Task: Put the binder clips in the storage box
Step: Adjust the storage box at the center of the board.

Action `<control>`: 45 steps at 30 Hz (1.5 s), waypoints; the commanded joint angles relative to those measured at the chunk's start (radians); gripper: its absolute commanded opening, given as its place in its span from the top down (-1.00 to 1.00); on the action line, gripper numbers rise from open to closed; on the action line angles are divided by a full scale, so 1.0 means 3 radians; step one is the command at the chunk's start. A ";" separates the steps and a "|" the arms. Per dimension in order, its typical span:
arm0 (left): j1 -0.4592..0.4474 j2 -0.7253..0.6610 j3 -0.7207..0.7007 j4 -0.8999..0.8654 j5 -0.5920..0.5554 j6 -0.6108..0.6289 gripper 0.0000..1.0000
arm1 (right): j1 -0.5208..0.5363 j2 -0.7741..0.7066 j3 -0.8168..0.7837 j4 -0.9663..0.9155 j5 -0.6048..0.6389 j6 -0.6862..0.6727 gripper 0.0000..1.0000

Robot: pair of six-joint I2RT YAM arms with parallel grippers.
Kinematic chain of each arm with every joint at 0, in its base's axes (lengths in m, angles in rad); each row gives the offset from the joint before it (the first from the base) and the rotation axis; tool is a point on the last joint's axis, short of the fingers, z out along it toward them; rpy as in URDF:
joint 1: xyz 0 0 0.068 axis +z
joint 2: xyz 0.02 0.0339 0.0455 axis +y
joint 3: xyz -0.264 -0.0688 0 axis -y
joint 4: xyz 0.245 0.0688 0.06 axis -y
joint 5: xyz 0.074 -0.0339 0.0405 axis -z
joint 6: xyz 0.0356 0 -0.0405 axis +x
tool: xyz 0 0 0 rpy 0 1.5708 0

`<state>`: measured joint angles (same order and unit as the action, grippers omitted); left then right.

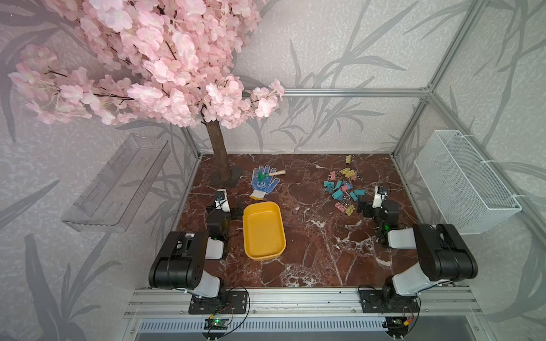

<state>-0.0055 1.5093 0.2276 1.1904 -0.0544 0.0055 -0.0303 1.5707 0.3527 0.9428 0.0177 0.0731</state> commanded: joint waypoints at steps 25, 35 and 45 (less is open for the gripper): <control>-0.0006 0.0022 0.0053 0.0081 -0.0027 0.0012 -1.00 | 0.0015 -0.2131 0.0206 -0.1680 0.0046 0.0643 -0.98; -0.0686 -0.2398 0.0226 -0.2208 -0.1363 -0.0943 -1.00 | 0.0697 -0.1774 0.1628 -0.3406 -0.1349 0.0897 -1.00; -0.1260 -0.2901 0.1248 -0.4566 -0.0667 -0.0586 -1.00 | 0.2575 -0.0080 0.2969 -0.4574 -0.0996 -0.0707 -0.99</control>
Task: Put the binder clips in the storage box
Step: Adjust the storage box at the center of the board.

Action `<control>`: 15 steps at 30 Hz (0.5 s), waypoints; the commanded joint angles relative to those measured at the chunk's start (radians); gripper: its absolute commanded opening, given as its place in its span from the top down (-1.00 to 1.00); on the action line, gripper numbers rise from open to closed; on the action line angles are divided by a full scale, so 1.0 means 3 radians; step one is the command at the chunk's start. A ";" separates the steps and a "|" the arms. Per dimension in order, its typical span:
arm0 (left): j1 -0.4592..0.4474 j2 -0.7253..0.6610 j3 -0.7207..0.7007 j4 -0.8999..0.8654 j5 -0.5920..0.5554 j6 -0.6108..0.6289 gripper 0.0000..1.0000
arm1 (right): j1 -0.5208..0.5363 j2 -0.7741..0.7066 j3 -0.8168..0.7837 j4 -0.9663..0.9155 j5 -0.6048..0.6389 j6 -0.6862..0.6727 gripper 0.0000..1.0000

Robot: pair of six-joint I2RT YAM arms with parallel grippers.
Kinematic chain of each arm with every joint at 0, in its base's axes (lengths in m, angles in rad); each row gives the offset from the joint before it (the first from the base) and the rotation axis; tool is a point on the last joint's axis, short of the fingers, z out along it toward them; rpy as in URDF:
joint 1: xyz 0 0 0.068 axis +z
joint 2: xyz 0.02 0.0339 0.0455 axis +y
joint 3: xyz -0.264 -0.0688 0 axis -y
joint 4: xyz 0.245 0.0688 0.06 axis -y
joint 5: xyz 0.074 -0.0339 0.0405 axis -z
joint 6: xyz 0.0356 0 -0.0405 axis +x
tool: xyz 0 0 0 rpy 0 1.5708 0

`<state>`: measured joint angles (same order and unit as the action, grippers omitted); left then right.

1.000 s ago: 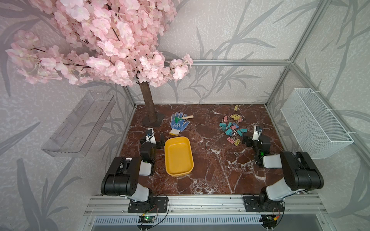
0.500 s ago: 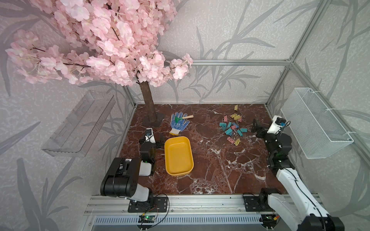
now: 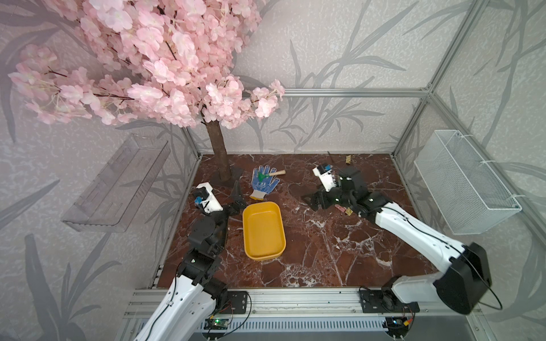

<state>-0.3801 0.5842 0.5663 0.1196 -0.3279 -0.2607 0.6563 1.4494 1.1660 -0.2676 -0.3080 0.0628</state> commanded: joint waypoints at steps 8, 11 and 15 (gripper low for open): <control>0.0400 0.0486 0.0107 -0.0932 0.0284 0.0517 -1.00 | 0.0664 0.1950 0.1860 -0.1276 0.0488 -0.1392 -0.95; 0.0635 0.0350 0.0046 -0.0874 0.0483 0.0412 -1.00 | 0.0680 0.2404 0.2386 -0.1478 0.0438 -0.1502 -0.92; 0.0663 0.0169 0.0010 -0.0937 0.0389 0.0437 -1.00 | 0.0737 0.2894 0.3036 -0.1682 0.0406 -0.1585 -0.86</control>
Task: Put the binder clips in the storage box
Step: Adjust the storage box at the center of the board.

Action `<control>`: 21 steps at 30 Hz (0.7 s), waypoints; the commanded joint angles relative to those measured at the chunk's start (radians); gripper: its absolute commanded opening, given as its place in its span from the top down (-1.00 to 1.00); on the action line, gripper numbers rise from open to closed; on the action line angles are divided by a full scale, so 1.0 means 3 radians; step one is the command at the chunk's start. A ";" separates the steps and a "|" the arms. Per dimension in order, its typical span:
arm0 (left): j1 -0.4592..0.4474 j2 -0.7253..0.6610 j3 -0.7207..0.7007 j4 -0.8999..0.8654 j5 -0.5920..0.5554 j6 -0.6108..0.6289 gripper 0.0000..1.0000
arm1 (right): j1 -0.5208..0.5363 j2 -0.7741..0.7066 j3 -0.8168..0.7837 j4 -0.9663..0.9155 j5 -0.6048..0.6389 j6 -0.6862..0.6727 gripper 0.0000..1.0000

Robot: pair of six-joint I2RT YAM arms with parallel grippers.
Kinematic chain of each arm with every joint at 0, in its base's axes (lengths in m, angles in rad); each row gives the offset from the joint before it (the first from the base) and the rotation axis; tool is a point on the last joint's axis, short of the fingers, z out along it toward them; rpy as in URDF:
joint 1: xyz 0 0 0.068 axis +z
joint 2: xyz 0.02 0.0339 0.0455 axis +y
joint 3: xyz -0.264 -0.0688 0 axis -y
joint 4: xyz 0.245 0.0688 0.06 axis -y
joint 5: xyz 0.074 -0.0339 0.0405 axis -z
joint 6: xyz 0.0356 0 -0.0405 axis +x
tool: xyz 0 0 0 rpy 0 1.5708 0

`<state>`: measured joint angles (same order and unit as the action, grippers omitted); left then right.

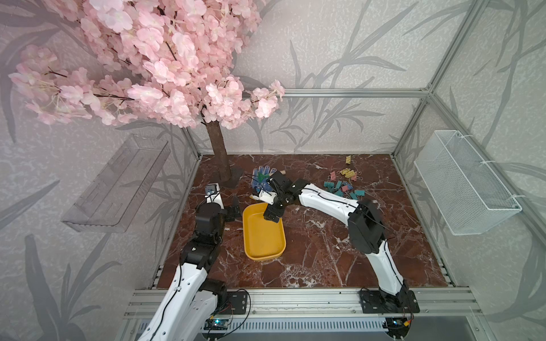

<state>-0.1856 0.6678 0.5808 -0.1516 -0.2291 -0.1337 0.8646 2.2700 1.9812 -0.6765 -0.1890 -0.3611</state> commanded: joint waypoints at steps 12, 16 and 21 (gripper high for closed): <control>0.0015 -0.0189 -0.0016 -0.0079 0.0148 -0.0054 -1.00 | 0.0121 0.1151 0.1866 -0.1074 -0.0151 -0.0238 0.04; 0.0015 -0.0222 -0.0040 -0.0040 0.0206 -0.0035 -1.00 | 0.0120 0.1112 0.1783 -0.1051 -0.0129 -0.0209 0.44; 0.0011 -0.0232 -0.0057 -0.0004 0.0234 -0.0026 -1.00 | 0.0120 0.0836 0.1298 -0.0802 0.0038 -0.0145 0.71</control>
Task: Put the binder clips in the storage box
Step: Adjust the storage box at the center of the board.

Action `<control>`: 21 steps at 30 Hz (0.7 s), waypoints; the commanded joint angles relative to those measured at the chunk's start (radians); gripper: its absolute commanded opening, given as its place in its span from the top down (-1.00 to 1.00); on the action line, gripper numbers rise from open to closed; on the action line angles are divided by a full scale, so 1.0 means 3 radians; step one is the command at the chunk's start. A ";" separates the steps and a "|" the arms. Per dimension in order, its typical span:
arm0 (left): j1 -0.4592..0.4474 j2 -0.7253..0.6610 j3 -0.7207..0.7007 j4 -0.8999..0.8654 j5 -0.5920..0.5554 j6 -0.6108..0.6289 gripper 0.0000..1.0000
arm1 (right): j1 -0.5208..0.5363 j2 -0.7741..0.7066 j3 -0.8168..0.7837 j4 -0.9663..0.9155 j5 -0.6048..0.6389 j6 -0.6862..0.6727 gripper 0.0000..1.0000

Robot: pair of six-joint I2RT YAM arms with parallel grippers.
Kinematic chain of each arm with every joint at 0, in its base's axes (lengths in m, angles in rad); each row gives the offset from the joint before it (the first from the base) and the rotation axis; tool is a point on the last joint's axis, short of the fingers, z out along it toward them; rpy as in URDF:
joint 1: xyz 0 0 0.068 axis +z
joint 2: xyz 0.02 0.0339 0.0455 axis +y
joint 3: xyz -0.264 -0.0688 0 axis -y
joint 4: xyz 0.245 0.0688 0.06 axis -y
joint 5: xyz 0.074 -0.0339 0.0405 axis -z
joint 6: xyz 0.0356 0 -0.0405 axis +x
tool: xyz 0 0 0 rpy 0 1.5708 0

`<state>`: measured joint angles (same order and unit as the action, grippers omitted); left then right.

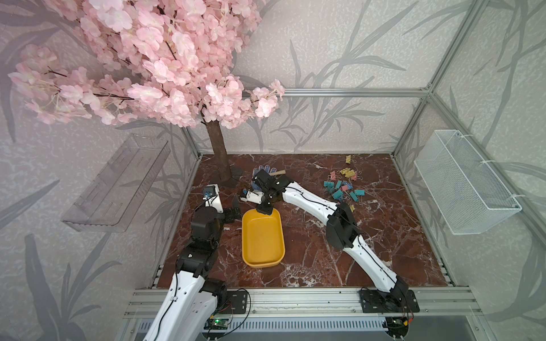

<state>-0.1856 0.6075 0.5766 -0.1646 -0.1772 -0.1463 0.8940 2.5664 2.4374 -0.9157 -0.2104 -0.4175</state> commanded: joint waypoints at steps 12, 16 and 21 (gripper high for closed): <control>0.0010 -0.0104 -0.0194 0.0424 0.0513 -0.0207 -1.00 | 0.0022 -0.2233 -0.3485 0.1872 0.1845 0.1432 1.00; -0.0012 0.0064 -0.0264 0.0878 0.0955 -0.0305 -1.00 | 0.0022 -0.3296 -0.4641 0.1719 0.2734 0.2862 1.00; -0.0110 0.0655 0.0073 0.1036 0.1067 -0.0213 -1.00 | 0.0023 -0.4380 -0.5586 0.0824 0.2909 0.4523 1.00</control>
<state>-0.2035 0.7391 0.5293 0.0669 0.0780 -0.2199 0.9009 1.3418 0.8501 -0.5125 0.5323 0.5678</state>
